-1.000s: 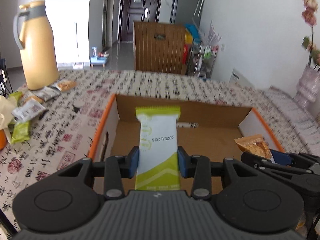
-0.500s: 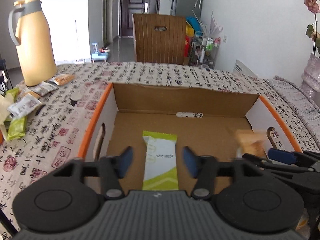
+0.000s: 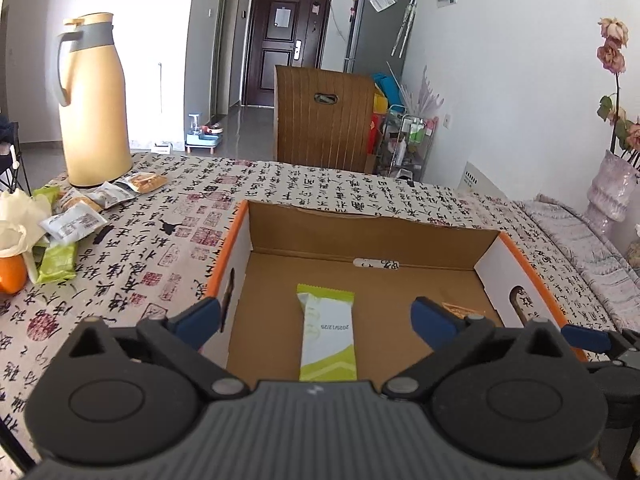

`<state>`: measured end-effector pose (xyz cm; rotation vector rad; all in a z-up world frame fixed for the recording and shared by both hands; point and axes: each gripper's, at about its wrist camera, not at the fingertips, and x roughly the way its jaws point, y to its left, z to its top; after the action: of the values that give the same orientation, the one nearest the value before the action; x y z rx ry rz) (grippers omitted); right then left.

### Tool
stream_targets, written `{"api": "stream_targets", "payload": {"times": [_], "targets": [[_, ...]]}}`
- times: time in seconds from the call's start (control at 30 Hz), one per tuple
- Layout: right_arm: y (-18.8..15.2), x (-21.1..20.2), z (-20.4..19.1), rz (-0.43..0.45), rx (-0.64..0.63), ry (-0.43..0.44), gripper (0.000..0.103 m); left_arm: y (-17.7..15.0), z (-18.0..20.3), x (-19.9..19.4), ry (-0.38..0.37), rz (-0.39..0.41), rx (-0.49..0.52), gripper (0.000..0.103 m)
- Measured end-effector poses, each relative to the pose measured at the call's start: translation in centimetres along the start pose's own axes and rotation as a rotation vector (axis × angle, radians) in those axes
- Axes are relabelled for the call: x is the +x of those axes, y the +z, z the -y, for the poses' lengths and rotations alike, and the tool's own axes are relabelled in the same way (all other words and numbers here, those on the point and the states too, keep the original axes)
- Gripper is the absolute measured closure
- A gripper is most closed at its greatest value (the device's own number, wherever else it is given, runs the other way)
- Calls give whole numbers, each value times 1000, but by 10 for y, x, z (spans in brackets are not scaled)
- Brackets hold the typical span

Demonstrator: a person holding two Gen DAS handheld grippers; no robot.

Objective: Organize snacks
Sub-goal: 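Grasp the green bar with the left tool while the right tool grasps the silver bag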

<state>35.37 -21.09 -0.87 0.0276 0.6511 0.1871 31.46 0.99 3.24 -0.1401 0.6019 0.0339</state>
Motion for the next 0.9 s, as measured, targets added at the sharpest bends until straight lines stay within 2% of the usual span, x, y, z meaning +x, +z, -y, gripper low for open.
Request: {"api": "stream_targets", "payload": {"times": [0.17, 0.37, 0.63, 0.9], "targets": [[-6, -25, 1, 28, 5, 4, 0, -8, -3, -27, -7, 26, 3, 0], [-24, -74, -2, 92, -1, 18, 0, -26, -16, -69, -30, 61, -23, 0], [-73, -128, -8, 113, -5, 38, 0, -71, -32, -113, -33, 44, -40, 0], [-121, -159, -19, 92, -14, 23, 0, -119, -41, -142, -49, 9, -20, 0]]}}
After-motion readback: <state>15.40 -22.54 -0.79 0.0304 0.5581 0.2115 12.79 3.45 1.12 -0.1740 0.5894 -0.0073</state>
